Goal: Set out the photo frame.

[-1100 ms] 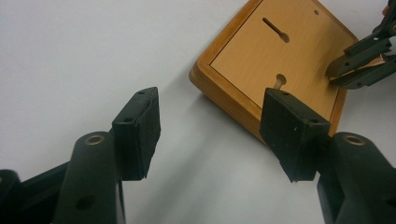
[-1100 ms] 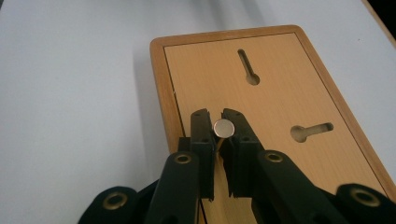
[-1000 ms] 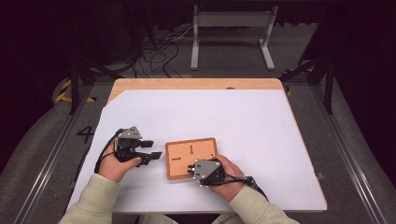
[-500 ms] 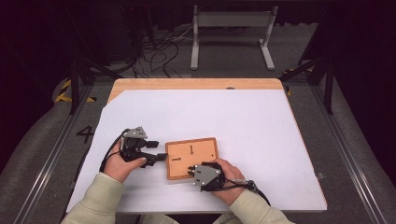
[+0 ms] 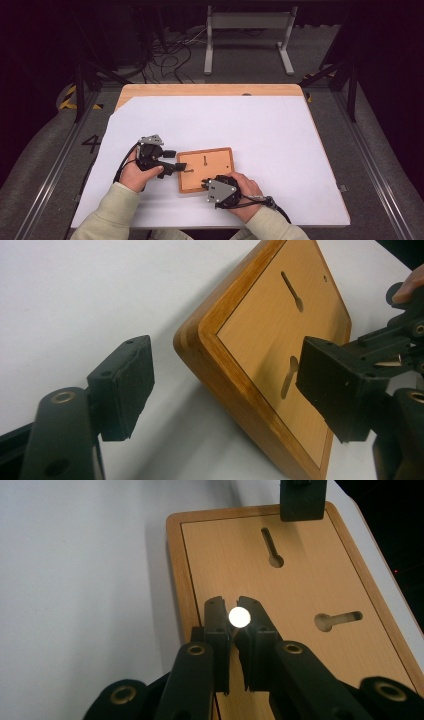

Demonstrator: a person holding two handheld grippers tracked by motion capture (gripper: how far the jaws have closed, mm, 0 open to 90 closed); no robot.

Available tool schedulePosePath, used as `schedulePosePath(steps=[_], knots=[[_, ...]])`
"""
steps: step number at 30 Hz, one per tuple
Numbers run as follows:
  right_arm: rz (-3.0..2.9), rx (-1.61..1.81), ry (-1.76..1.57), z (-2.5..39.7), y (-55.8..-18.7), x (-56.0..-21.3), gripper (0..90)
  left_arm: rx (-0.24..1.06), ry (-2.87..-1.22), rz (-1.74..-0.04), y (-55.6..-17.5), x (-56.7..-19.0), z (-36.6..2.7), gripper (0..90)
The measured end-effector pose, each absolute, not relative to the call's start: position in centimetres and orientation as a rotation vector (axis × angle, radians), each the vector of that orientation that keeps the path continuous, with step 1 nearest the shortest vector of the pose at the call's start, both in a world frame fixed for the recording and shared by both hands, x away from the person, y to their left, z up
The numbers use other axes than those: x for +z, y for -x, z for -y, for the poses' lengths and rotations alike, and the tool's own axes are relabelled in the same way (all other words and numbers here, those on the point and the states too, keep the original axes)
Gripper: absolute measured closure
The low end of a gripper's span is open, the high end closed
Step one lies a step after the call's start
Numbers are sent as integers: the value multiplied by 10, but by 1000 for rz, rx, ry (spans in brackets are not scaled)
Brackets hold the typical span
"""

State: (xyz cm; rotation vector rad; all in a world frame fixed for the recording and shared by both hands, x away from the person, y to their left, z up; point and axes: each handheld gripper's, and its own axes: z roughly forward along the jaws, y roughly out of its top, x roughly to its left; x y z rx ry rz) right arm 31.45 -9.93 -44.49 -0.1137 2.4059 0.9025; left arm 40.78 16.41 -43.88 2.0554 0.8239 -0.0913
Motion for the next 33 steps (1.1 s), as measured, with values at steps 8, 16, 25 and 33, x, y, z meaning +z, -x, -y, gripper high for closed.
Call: schedulePosePath(steps=[8,16,25,33], knots=[[-2392,893,110,98,-309,-447,840,-162,-2037,-827,-412,-444,-155,214],[-2393,889,115,98,-306,-447,840,-170,-2052,-799,-414,-447,-147,232],[-2386,871,134,99,-306,-446,832,-175,-2041,-757,-412,-447,-140,301],[-2414,880,121,99,-305,-446,796,-210,-2037,-745,-412,-447,-141,333]])
